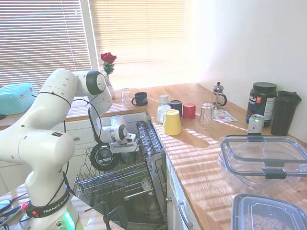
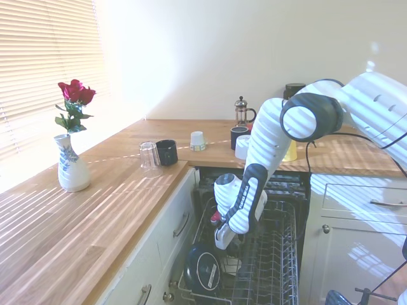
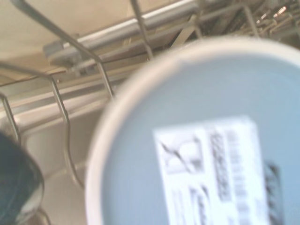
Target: Unload the mug from the dish rack
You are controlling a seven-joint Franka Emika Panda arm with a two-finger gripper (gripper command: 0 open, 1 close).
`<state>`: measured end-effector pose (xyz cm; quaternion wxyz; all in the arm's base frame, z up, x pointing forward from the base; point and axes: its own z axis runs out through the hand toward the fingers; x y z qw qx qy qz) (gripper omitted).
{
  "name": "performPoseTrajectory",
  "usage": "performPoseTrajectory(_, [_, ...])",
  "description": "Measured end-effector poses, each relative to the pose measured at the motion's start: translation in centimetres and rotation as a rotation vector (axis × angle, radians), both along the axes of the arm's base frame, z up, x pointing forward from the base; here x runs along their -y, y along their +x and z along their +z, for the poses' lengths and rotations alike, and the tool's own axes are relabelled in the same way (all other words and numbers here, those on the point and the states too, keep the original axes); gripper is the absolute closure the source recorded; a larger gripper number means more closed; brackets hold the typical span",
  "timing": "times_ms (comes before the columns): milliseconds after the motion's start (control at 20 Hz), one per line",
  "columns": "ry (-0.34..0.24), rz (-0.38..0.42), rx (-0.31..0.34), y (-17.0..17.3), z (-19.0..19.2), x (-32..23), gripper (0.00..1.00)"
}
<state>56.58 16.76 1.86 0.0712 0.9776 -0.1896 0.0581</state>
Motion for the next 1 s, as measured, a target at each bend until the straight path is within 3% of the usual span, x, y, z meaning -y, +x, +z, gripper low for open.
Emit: performPoseTrajectory(1000, [0.010, -0.047, -0.003, 0.1, -0.5, -1.0, 1.00])
